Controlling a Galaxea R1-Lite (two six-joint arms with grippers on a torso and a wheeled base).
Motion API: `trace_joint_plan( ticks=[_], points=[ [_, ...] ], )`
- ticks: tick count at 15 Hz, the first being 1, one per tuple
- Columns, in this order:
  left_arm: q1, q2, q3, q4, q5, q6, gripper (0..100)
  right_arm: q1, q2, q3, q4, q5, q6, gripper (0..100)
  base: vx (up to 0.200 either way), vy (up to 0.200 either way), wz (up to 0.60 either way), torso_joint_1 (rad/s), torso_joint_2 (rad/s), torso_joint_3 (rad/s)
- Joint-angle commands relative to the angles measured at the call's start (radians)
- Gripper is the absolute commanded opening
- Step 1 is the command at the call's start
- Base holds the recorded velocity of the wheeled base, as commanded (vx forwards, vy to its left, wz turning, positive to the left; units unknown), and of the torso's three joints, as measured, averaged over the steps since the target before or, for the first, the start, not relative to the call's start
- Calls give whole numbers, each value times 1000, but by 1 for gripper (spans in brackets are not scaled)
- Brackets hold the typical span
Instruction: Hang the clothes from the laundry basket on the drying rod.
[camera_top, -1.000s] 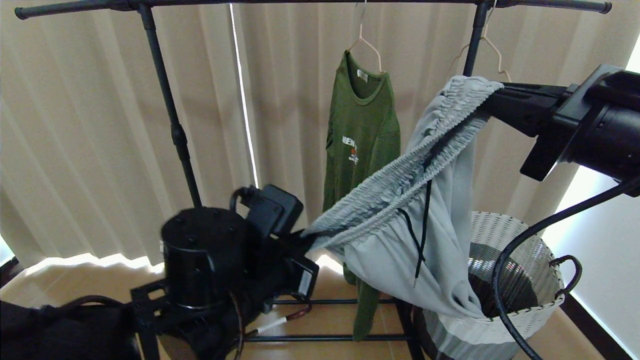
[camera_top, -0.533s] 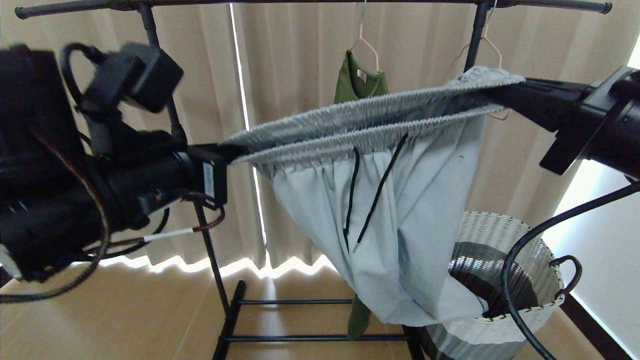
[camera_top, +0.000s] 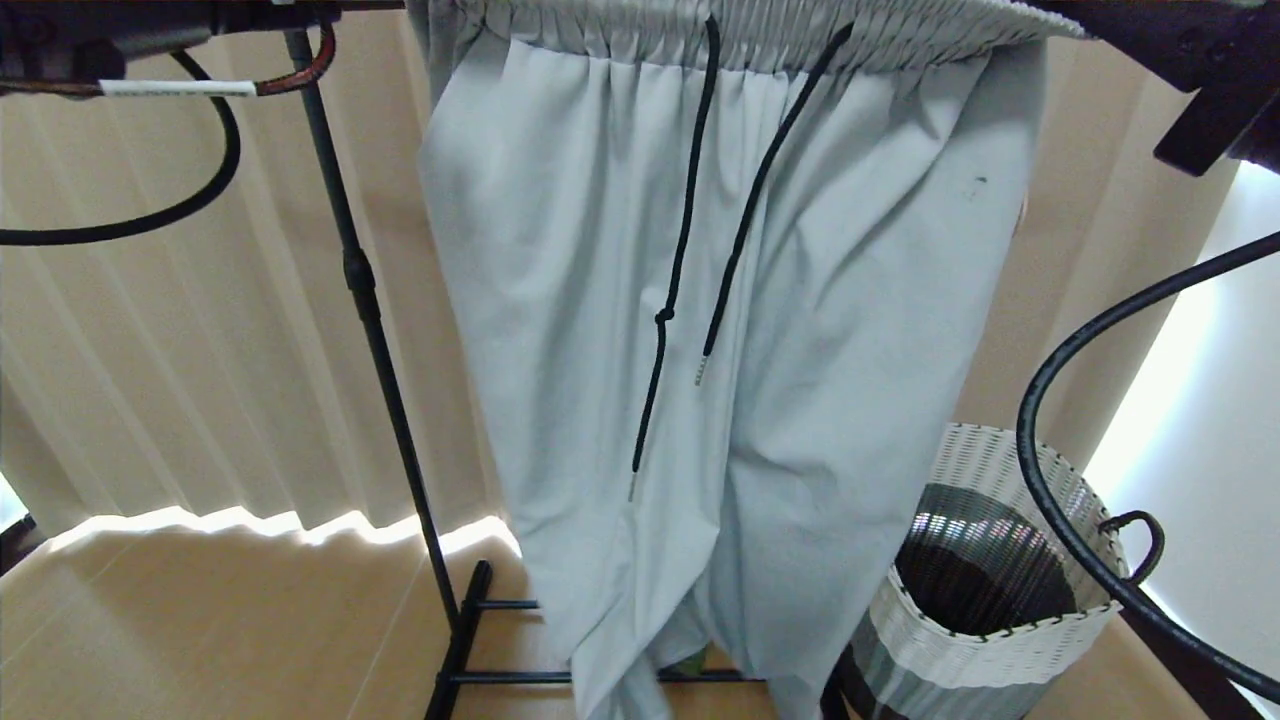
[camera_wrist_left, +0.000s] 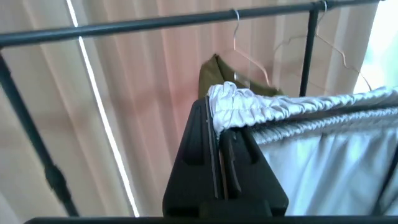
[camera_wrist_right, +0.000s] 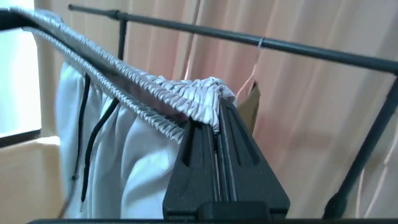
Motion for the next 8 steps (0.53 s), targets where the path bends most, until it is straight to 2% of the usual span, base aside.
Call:
trace_joint_plan(
  ticks=[1, 5, 8],
  points=[
    [-2, 52, 7, -1, 3, 0, 0, -42, 24, 32, 1, 2, -1, 0, 0, 0, 0, 0, 0, 0],
    [-5, 89, 159, -21, 15, -11, 0, -76, 42, 165, -10, 2, 1, 0, 0, 0, 0, 0, 0, 0],
    [-3, 118, 145, -58, 20, -34, 0, -77, 67, 167, -62, 0, 5, 0, 0, 0, 0, 0, 0, 0]
  ],
)
